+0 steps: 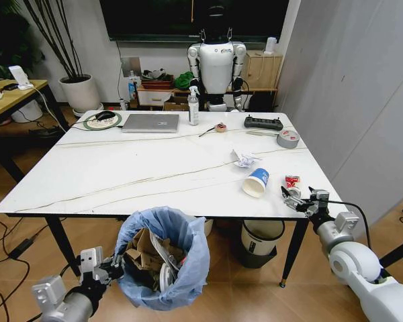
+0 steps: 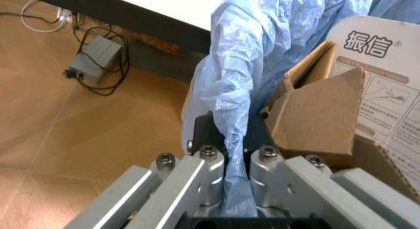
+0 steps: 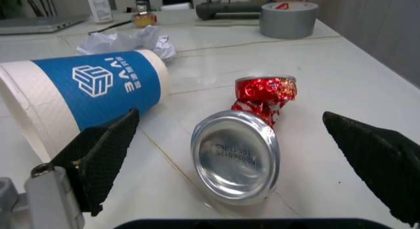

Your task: Pick up the trash bin and place the trash from the table into it.

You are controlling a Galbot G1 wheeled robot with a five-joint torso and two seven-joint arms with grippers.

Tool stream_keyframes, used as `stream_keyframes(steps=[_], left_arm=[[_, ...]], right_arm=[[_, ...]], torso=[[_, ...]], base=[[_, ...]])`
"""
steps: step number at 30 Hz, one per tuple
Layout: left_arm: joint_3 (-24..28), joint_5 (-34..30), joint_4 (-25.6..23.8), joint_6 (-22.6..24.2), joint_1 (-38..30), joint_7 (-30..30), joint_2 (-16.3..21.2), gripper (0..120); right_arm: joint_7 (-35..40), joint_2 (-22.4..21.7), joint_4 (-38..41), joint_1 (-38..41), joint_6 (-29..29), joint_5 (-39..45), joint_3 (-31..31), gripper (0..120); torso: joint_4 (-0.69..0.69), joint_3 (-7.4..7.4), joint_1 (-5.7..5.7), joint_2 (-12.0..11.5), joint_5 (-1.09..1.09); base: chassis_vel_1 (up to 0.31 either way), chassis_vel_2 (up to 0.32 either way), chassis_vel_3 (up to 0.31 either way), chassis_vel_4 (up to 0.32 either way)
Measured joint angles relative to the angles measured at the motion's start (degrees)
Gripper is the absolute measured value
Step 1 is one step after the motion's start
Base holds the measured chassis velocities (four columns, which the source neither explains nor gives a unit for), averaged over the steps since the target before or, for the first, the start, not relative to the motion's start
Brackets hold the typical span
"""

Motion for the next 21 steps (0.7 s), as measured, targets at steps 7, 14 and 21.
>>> stream_keyframes(steps=[7,14,21], left_arm=[[-0.09,-0.14,0.22,0.00,-0.18,-0.01,0.07,0],[-0.08,-0.61,0.85,-0.01,-0.81,-0.04,0.23,0],[0.07,-1.08,1.23,-0.01,-1.29,-0.12,0.56,0]], right_arm=[[2.73,-0.68,-0.51,2.25,-1.18,0.01,-3.28,100],[3.81,-0.48,-3.43,4.41,-1.60,-0.80,-5.53,100],[3.73,-0.52,-3.95,4.22,-1.50,-0.94,-4.96,86]], torso=[[0.00,0.00,0.00,0.00,0.01],[0.00,0.00,0.00,0.00,0.01],[0.00,-0.01,0.00,0.00,0.00]], base=[[0.000,0.000,0.000,0.000],[0.000,0.000,0.000,0.000],[0.000,0.000,0.000,0.000]])
